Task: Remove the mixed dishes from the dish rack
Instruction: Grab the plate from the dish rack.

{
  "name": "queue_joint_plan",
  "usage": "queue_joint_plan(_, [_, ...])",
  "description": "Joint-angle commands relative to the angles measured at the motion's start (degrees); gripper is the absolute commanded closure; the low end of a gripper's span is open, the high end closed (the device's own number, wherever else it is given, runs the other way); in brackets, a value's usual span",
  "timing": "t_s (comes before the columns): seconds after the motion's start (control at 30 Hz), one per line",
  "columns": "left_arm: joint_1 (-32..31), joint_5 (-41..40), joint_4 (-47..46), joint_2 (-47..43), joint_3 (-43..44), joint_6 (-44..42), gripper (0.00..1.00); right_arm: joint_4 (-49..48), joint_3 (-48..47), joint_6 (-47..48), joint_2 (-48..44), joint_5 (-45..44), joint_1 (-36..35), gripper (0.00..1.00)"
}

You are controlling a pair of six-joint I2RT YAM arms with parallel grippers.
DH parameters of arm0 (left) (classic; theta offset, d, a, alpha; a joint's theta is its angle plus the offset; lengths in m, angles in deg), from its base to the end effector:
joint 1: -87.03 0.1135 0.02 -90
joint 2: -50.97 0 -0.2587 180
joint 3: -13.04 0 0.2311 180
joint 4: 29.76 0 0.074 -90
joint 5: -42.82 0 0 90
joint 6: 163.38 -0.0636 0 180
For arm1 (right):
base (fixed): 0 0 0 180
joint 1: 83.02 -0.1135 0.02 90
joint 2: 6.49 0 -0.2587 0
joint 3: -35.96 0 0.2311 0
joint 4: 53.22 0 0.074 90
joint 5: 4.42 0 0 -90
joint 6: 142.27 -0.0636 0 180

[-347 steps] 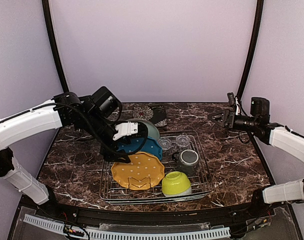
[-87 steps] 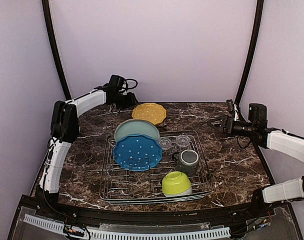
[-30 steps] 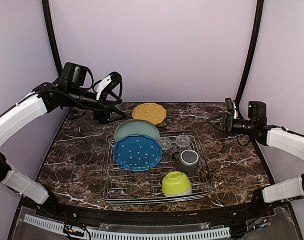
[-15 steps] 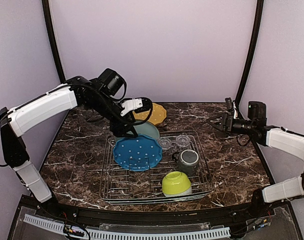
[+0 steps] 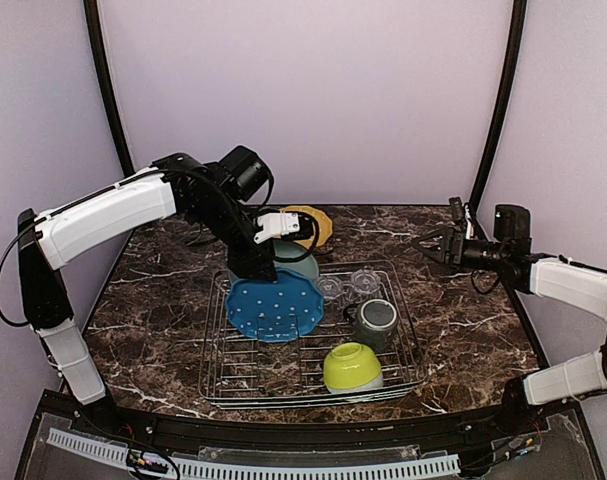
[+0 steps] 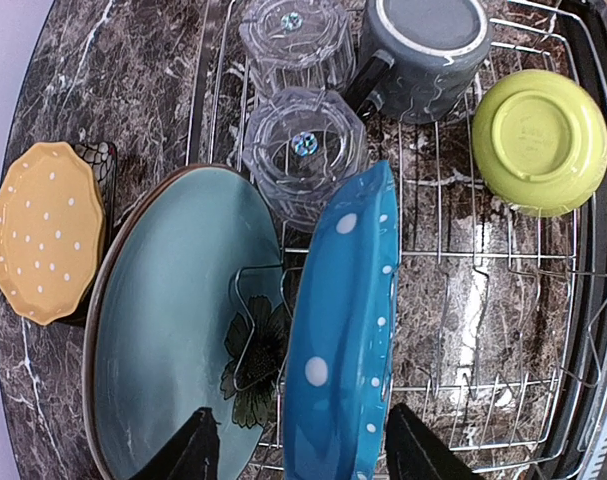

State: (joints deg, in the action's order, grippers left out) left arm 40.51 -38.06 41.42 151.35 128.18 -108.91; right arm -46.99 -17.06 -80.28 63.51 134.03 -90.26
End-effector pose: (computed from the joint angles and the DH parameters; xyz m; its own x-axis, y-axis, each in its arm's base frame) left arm 0.2444 -0.2723 0.3129 -0.0151 0.8498 -0.5269 0.9653 0.1498 0.2140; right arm 0.2513 0.0799 0.2433 -0.7049 0.2244 -0.6729 -0.4926 0.5277 0.6920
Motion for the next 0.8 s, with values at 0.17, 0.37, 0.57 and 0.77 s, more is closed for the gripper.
queue_joint_plan(0.17, [-0.56, -3.30, 1.98, 0.98, 0.18, -1.47, 0.54, -1.93, 0.54, -0.03, 0.24, 0.25, -0.25, 0.01])
queue_joint_plan(0.37, [-1.00, -2.52, 2.19, 1.21, -0.63, -1.47, 0.60, -1.76, 0.10, 0.05, 0.49, 0.33, -0.31, 0.01])
queue_joint_plan(0.57, [-1.44, -2.98, 2.78, 1.69, -1.01, -1.30, 0.58, -1.38, -0.08, 0.18, 0.10, 0.20, -0.31, 0.01])
queue_joint_plan(0.77, [-2.18, -2.86, 3.29, 2.09, -0.84, -1.32, 0.61, -0.88, -0.08, 0.35, -0.43, 0.03, -0.31, 0.01])
